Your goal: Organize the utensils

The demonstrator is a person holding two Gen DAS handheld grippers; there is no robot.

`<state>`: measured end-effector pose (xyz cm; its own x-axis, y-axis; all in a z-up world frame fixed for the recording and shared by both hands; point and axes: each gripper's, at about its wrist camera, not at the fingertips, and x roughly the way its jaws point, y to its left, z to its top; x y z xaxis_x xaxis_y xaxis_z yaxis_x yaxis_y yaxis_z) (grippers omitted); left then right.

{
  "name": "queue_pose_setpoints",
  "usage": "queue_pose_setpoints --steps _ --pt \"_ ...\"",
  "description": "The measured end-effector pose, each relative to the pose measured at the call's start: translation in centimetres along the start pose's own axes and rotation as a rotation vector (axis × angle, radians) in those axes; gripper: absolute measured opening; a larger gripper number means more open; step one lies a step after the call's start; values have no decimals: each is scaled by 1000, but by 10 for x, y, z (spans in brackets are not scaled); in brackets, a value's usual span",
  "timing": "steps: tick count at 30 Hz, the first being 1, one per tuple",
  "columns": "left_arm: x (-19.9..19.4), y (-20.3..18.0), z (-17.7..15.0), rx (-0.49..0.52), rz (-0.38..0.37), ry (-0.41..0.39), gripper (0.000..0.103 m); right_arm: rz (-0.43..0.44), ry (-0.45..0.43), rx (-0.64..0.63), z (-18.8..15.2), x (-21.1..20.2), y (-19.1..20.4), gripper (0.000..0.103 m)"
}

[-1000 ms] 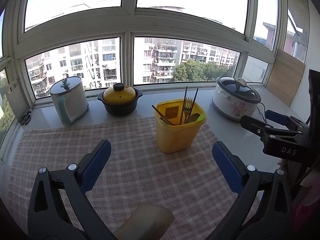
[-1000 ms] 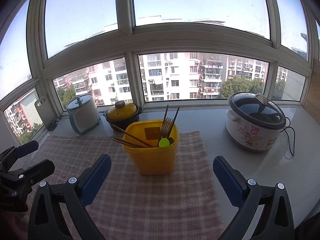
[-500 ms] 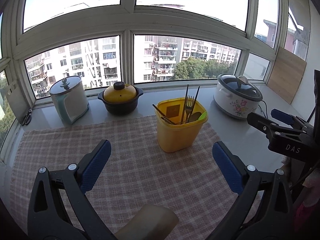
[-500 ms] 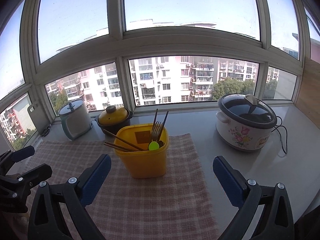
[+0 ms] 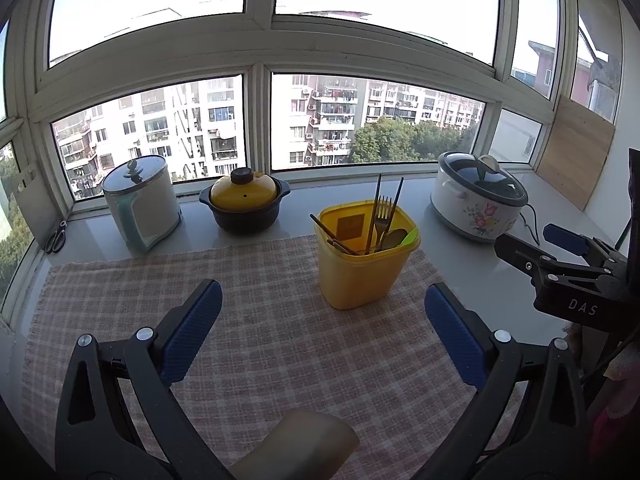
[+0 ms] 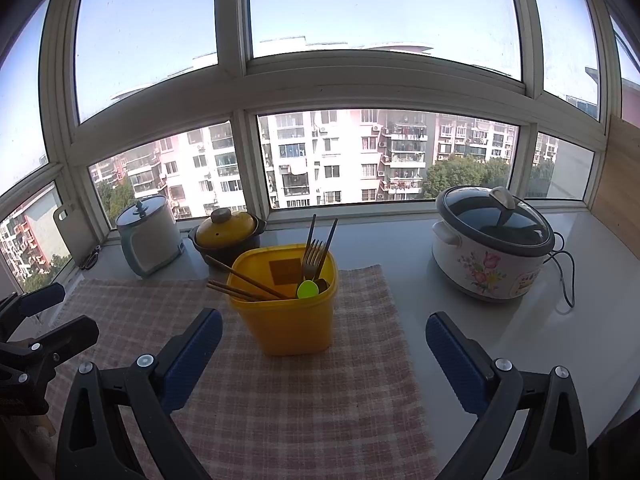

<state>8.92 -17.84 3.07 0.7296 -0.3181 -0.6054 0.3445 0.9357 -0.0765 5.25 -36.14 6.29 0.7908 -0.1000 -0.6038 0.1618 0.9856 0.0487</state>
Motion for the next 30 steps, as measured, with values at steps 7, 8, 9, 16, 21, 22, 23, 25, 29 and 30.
queue_pose_setpoints --steps 7,8,9,16,21,22,23,25,29,30 --pt "0 0 0 -3 0 -2 103 -5 -1 4 0 1 -1 103" --pt "0 0 0 -4 0 -1 103 -4 0 6 0 1 -1 103" --pt "0 1 0 -4 -1 -1 103 -3 1 7 0 2 -1 103" --pt "0 1 0 -8 -5 0 103 -5 1 6 0 3 0 103" --pt "0 -1 0 -7 -6 -1 103 -14 -2 6 -2 3 -1 103" --pt "-1 -2 0 -6 -6 -2 103 -15 -2 7 -2 3 -1 103" --pt "-1 -2 0 -7 -6 -4 103 -15 -1 9 -2 3 -2 103" --pt "0 -2 0 -8 -6 -3 103 -15 0 11 -2 3 -2 103" --pt "0 -2 0 -7 -6 -1 103 -18 -1 7 -1 3 -1 103" --pt "0 -2 0 -8 -5 -3 103 -18 0 6 -1 3 -1 103"
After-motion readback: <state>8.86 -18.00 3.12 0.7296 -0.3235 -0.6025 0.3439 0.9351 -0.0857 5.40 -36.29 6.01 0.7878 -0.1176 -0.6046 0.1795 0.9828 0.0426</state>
